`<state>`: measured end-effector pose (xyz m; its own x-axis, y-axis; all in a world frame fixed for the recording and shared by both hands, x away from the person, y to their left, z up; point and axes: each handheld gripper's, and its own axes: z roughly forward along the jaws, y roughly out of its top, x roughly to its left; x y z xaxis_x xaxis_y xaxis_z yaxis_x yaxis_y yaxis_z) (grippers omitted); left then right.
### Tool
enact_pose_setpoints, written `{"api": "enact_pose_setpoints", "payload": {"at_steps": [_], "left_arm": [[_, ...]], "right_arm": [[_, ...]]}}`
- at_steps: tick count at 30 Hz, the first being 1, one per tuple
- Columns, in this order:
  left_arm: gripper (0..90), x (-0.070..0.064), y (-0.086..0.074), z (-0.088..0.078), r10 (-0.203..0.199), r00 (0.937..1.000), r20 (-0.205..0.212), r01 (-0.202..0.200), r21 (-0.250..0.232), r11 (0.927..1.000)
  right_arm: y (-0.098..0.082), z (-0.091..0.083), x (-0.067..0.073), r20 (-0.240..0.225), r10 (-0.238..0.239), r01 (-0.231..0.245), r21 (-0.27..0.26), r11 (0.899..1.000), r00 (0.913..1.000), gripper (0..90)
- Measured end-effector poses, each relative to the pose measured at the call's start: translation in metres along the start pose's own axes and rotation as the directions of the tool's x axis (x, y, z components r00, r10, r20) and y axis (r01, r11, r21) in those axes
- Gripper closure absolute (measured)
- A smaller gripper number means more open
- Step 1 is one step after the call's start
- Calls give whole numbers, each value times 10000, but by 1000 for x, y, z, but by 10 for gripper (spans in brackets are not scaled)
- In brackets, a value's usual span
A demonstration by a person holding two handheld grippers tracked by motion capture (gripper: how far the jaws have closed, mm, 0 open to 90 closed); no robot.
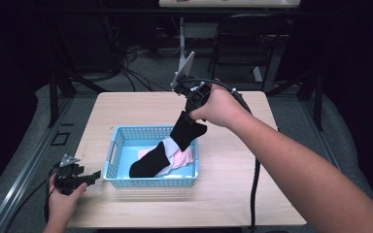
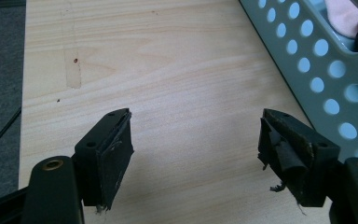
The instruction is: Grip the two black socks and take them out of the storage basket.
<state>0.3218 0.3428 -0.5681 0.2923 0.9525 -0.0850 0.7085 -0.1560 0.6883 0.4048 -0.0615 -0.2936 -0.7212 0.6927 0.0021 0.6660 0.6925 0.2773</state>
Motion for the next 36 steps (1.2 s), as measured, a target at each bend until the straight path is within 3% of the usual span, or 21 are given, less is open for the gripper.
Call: {"api": "enact_pose_setpoints", "payload": {"at_steps": [11,18,29,36], "left_arm": [[258,2,-1,-1,-83,10000,21,83,36,10000],[258,2,-1,-1,-136,9999,5,136,26,9999],[258,1,0,-2,-62,10000,11,62,40,10000],[258,1,0,-2,-40,10000,13,40,55,10000]], "right_arm": [[-36,-15,-32,464,730,-728,-53,9973,9963,870],[-52,-9,-47,591,1021,-1028,100,9946,9930,870],[-69,25,-56,245,1154,-1163,432,9923,9930,870],[-83,60,-59,-44,1111,-1103,927,9896,9938,870]]}}
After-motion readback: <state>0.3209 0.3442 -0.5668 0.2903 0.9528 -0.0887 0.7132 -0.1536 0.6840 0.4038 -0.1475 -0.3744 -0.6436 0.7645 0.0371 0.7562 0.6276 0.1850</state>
